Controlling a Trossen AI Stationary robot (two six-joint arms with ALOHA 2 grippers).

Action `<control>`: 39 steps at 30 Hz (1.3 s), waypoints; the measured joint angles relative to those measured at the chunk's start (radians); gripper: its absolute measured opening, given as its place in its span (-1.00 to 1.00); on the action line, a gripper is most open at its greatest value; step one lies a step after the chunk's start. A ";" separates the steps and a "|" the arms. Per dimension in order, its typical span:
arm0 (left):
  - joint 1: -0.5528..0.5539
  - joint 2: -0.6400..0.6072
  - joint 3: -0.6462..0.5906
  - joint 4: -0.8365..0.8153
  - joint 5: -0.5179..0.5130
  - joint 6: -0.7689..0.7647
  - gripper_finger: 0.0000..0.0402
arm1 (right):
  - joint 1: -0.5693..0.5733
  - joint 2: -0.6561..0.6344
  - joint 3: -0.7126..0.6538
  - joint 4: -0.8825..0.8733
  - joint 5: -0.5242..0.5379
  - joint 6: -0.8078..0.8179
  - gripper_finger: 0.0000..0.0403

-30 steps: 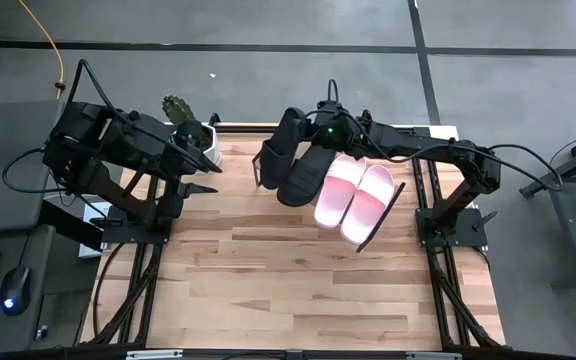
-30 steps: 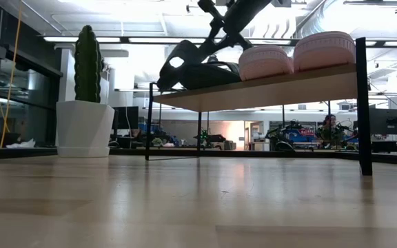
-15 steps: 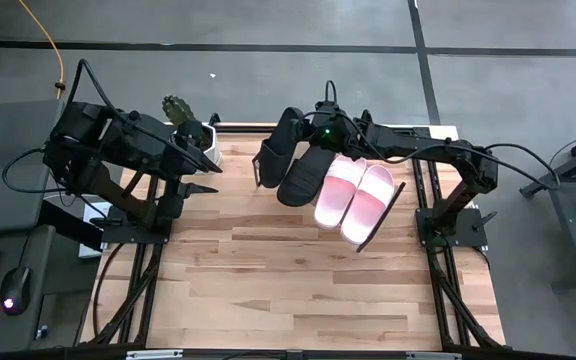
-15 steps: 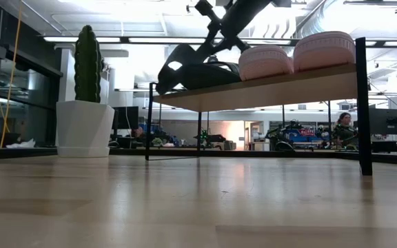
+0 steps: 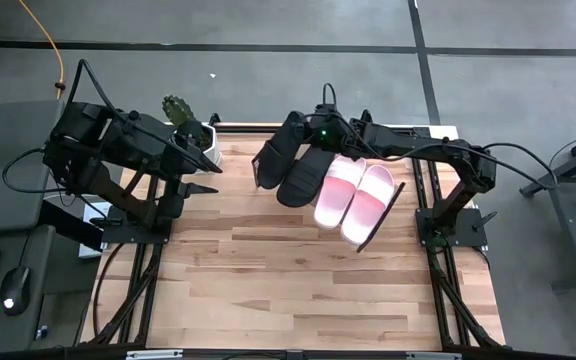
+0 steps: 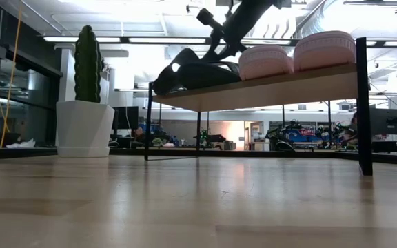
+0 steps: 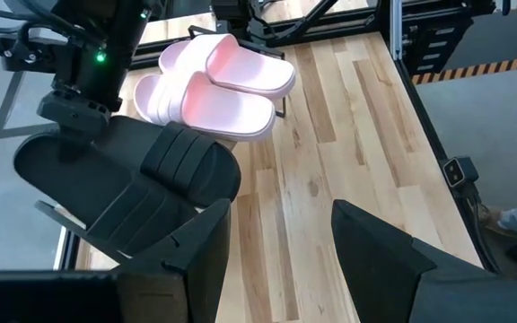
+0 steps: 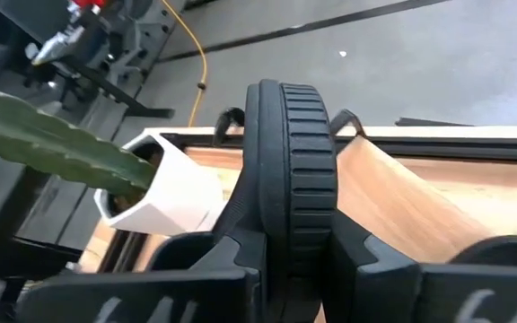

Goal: Pick and place slides into the shelf
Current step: Put the black slipper on the shelf

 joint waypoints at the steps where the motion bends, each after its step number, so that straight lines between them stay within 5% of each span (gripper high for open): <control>1: 0.000 0.000 0.000 0.000 0.000 0.000 -0.08 | 0.000 0.000 0.000 -0.012 0.000 0.001 -0.82; 11: 0.000 0.006 0.000 0.000 0.003 0.000 -0.08 | -0.002 0.000 0.000 -0.040 -0.041 -0.006 -0.71; 24: 0.000 0.007 0.000 0.001 0.016 -0.003 -0.08 | -0.088 0.001 -0.002 -0.047 -0.268 -0.020 -0.46; 39: 0.000 0.007 0.000 0.032 0.016 -0.003 -0.08 | -0.098 0.002 -0.002 -0.033 -0.342 -0.059 0.20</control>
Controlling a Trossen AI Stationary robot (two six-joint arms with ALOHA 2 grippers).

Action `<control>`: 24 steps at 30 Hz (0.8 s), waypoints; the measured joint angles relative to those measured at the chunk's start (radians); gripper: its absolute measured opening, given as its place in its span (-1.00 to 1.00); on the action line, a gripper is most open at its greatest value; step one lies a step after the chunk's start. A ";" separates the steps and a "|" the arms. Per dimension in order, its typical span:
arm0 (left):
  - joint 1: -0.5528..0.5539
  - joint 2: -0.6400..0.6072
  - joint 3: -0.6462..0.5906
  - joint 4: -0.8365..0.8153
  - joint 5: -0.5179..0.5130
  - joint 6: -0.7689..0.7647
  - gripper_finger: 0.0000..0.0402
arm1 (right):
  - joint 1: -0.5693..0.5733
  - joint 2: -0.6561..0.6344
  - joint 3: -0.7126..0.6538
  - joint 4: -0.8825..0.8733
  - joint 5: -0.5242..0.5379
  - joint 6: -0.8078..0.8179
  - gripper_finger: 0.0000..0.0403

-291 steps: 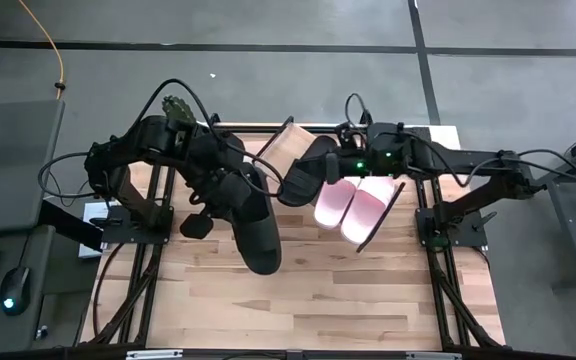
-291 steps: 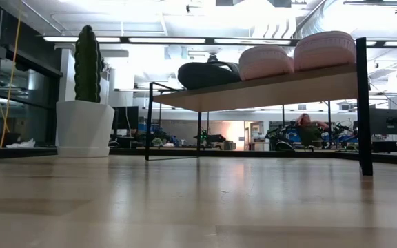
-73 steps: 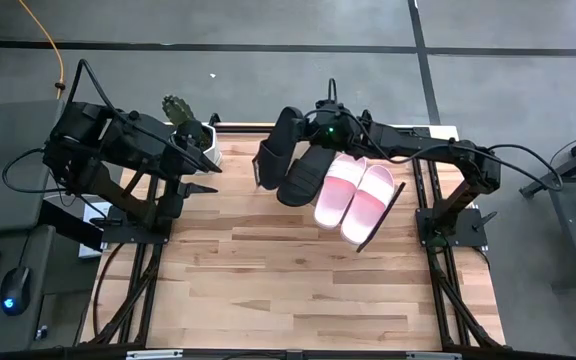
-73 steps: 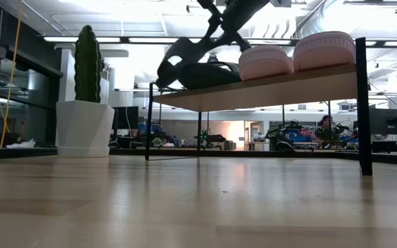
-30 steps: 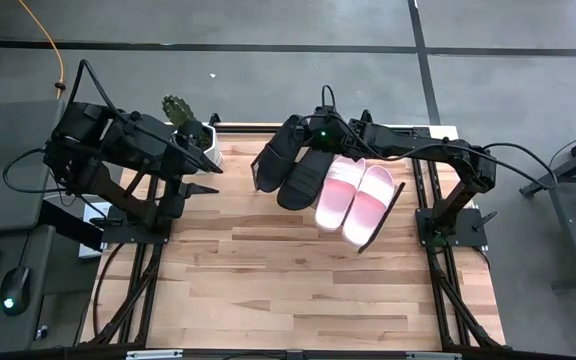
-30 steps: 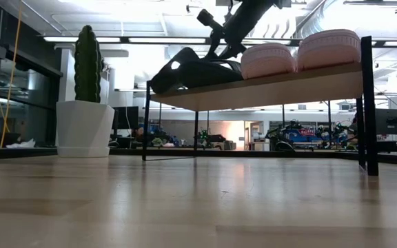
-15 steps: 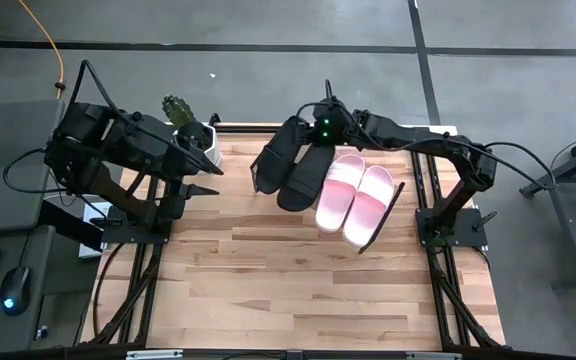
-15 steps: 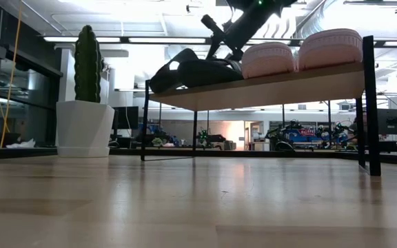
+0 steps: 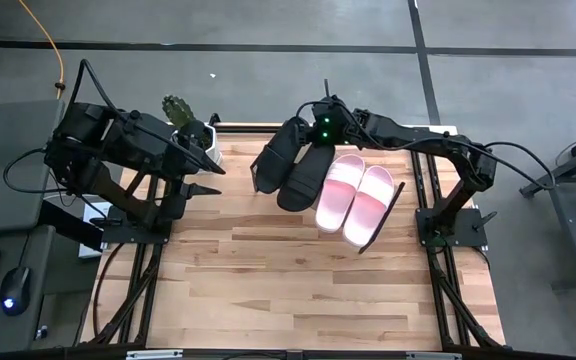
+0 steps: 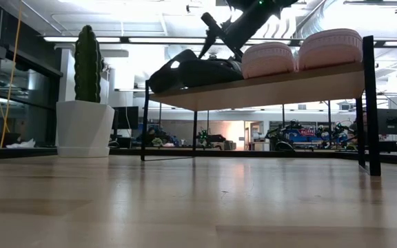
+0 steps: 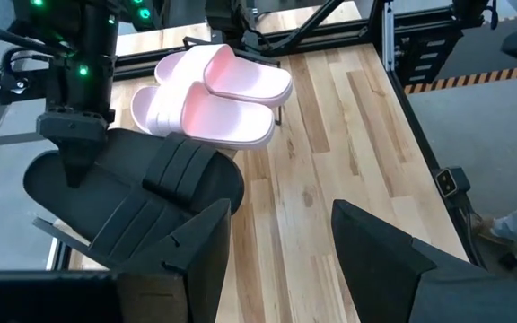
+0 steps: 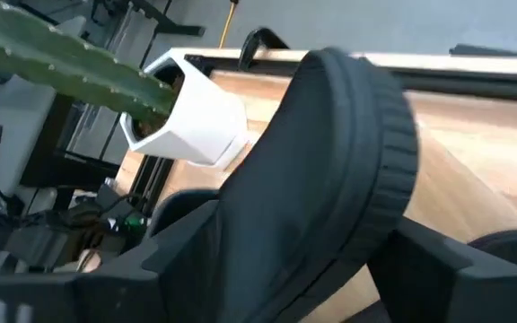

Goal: Pick and place slides into the shelf
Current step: Put the black slipper on the shelf

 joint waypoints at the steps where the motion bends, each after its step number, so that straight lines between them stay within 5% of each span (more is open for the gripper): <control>1: 0.000 0.000 0.000 0.000 0.000 0.000 -0.08 | 0.000 0.000 0.000 -0.004 -0.006 0.000 0.23; 13: 0.000 0.000 0.000 -0.001 0.002 -0.008 -0.08 | -0.054 0.000 0.000 -0.187 -0.153 -0.023 0.29; 24: 0.000 0.000 0.000 -0.002 0.002 -0.008 -0.08 | -0.031 -0.008 0.047 -0.157 -0.260 -0.004 0.29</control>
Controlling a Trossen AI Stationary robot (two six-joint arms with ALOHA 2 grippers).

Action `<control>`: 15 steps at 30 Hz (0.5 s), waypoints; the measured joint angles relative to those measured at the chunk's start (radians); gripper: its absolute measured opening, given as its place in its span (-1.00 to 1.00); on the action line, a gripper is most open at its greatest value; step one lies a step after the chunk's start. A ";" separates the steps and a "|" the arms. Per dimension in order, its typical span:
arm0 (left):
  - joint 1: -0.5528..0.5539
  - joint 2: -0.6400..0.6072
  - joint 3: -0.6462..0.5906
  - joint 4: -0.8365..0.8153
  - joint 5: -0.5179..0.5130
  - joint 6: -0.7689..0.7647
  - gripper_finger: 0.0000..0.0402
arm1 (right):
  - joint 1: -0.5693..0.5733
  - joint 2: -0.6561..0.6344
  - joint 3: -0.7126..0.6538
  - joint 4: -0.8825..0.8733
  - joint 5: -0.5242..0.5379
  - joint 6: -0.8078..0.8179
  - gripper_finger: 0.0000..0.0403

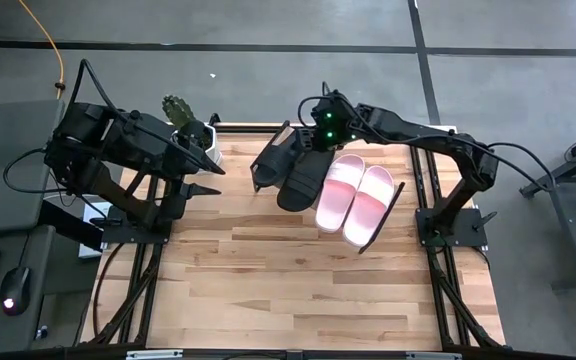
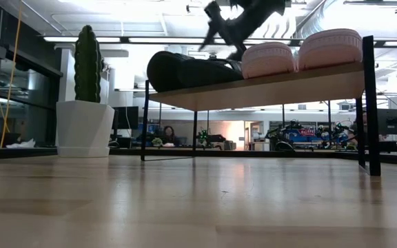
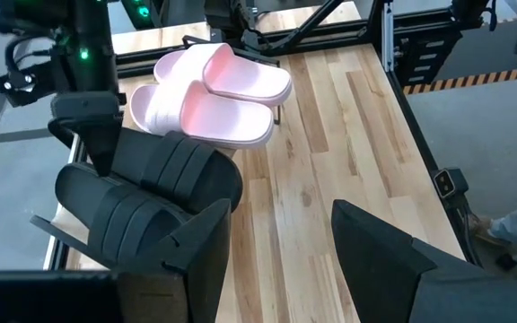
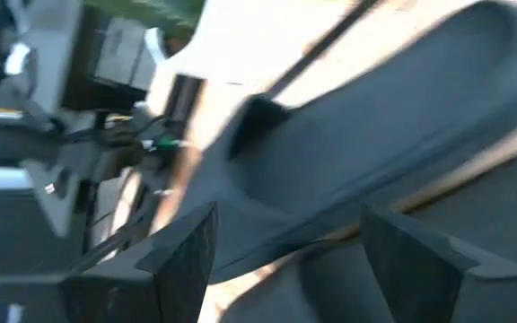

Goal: Pick and place slides into the shelf
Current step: Put the black slipper on the shelf

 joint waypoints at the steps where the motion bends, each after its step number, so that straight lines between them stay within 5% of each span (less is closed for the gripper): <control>1: 0.000 0.000 0.000 0.000 0.000 0.000 -0.08 | 0.010 0.000 0.009 0.007 0.001 0.003 0.29; 10: 0.000 0.005 0.000 0.000 -0.001 -0.016 -0.08 | 0.079 -0.001 0.056 0.015 0.005 0.001 0.25; 15: 0.000 0.005 0.000 0.000 -0.001 -0.017 -0.08 | 0.102 -0.001 0.052 -0.007 0.047 -0.002 -0.05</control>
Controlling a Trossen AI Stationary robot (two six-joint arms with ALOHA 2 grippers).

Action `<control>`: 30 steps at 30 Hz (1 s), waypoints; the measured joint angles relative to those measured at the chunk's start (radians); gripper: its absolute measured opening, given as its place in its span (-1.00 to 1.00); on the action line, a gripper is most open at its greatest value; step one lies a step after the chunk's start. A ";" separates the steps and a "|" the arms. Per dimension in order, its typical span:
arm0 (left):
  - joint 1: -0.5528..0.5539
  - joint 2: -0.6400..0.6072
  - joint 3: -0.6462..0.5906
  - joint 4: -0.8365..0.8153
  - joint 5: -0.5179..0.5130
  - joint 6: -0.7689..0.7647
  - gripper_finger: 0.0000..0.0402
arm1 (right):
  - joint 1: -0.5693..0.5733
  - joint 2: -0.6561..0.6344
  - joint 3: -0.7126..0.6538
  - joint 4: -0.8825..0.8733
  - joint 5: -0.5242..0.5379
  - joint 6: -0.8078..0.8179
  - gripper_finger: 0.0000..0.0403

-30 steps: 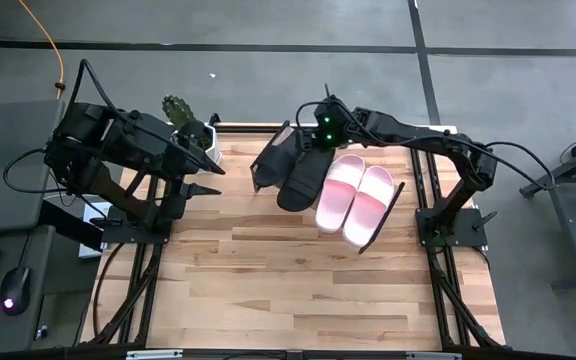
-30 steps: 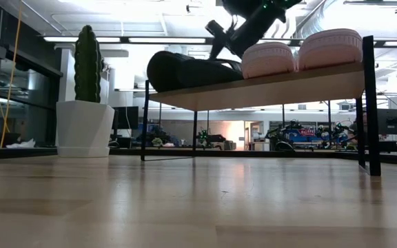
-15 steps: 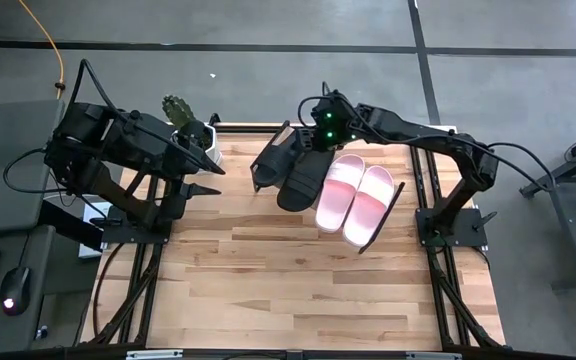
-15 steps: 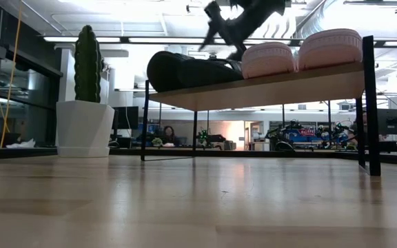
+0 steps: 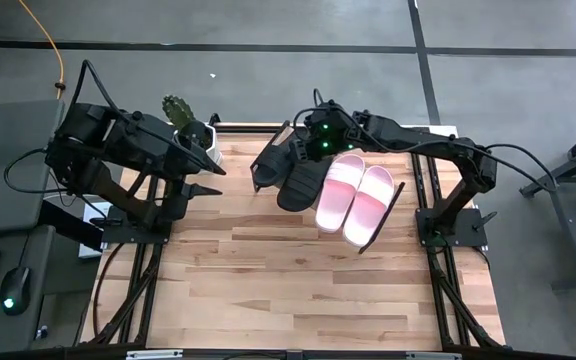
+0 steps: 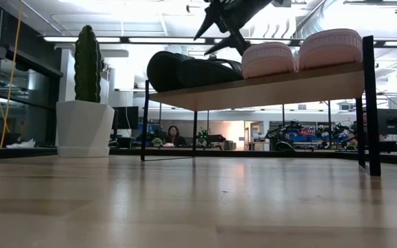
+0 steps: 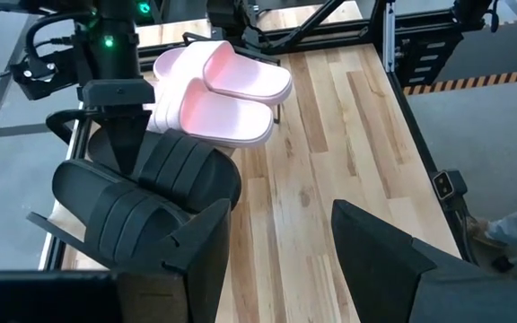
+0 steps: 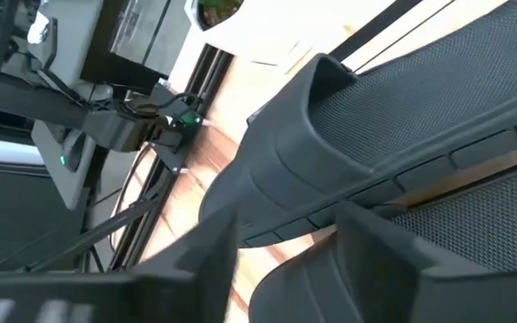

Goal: Pick and place slides into the shelf
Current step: Put the black slipper on the shelf

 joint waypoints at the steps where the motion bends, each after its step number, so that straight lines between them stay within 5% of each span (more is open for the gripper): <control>1: 0.000 0.000 0.000 0.000 0.000 0.000 -0.08 | 0.003 0.000 0.000 0.001 0.001 -0.001 -0.14; 9: 0.000 0.000 0.000 0.000 0.004 0.000 -0.08 | 0.013 0.000 0.000 0.018 0.011 -0.026 -0.94; 30: 0.000 0.000 0.000 0.000 0.022 0.001 -0.08 | 0.025 0.089 -0.002 -0.023 0.017 -0.016 -1.00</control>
